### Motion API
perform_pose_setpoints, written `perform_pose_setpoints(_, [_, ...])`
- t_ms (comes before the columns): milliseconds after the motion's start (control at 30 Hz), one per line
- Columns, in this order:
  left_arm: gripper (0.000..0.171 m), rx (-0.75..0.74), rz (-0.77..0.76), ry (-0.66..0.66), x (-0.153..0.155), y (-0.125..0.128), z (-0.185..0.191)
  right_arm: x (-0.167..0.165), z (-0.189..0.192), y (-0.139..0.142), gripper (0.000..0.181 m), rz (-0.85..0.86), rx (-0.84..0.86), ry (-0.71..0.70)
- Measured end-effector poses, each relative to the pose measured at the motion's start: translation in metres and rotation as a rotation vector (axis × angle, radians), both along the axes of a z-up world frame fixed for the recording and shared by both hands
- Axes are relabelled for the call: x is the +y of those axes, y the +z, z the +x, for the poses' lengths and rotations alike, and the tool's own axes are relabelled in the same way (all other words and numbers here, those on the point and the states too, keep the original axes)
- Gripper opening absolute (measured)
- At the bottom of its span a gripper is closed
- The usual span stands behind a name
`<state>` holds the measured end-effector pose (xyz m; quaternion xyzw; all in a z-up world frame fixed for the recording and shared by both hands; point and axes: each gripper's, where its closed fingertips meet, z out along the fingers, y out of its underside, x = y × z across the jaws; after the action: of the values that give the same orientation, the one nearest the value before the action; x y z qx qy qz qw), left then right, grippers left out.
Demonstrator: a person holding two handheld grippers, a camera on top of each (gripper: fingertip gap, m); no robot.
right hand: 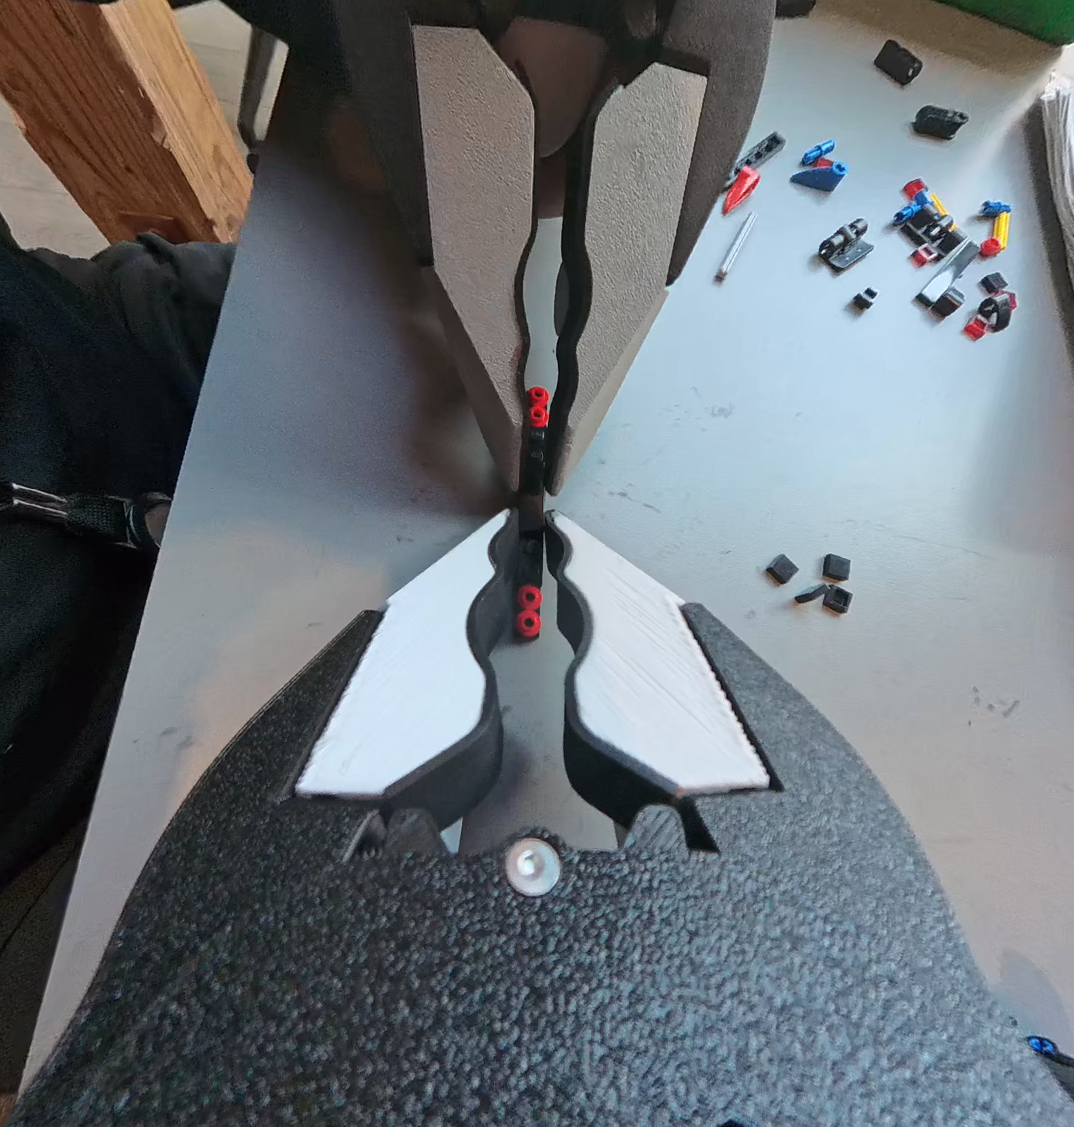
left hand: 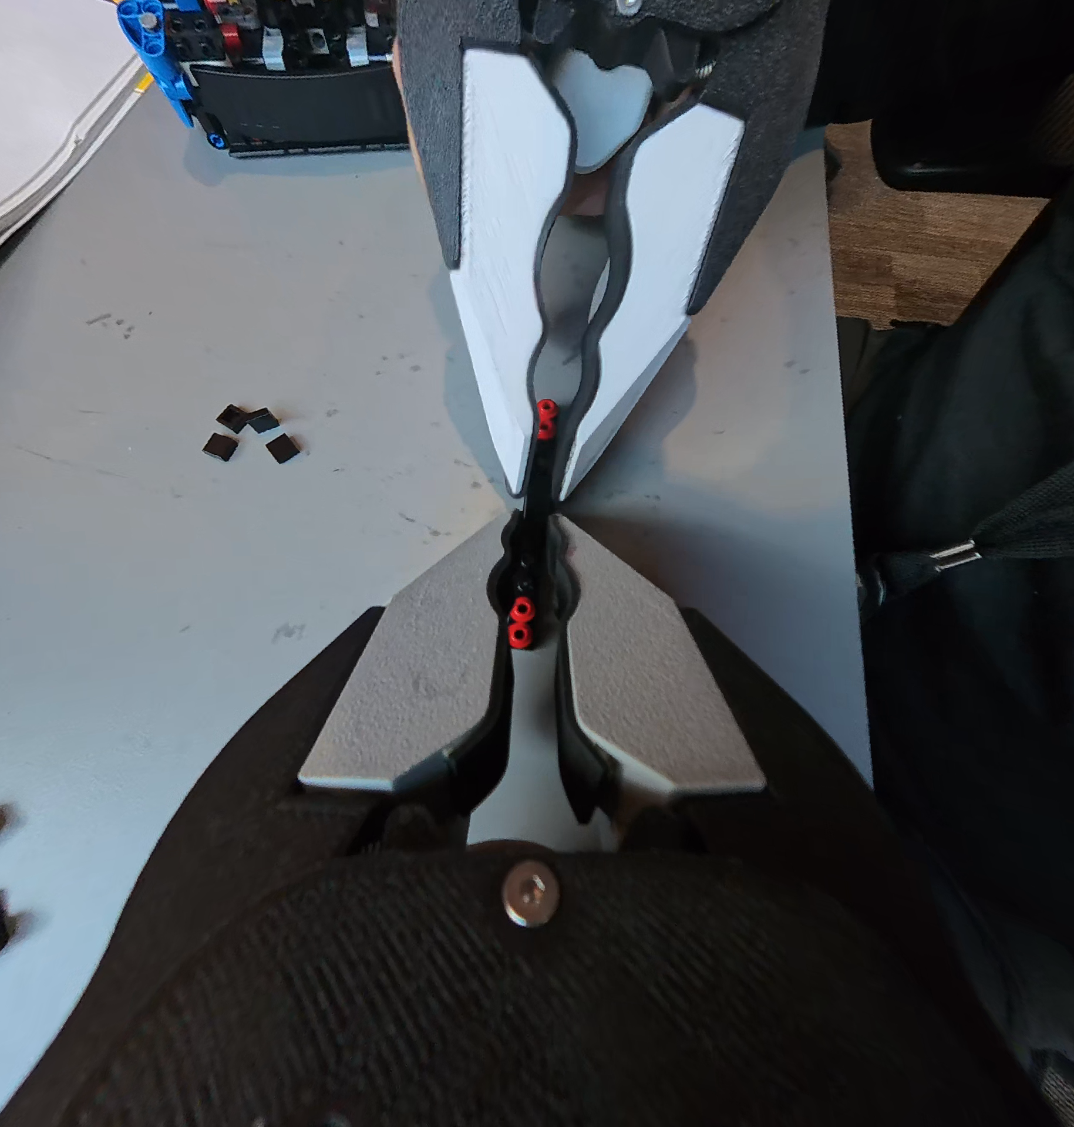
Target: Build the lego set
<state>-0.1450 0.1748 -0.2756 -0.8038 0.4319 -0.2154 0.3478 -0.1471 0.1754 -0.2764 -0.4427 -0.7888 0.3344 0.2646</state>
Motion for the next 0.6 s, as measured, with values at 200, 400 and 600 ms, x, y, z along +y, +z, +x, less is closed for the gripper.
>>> perform_pose_setpoints(200, [0.004, -0.02, -0.024, 0.004, 0.0005, -0.0001, 0.0003, -0.0007, 0.0004, 0.0075, 0.0, -0.042, 0.032, 0.004])
perform_pose_setpoints(400, [0.004, -0.046, -0.058, -0.002, 0.0004, -0.0003, 0.0005, -0.0014, -0.0014, 0.004, 0.0, -0.04, 0.005, -0.007])
perform_pose_setpoints(600, [0.003, -0.068, -0.097, -0.015, 0.0, -0.0007, 0.0006, -0.0092, -0.002, 0.0014, 0.0, -0.144, -0.092, -0.001])
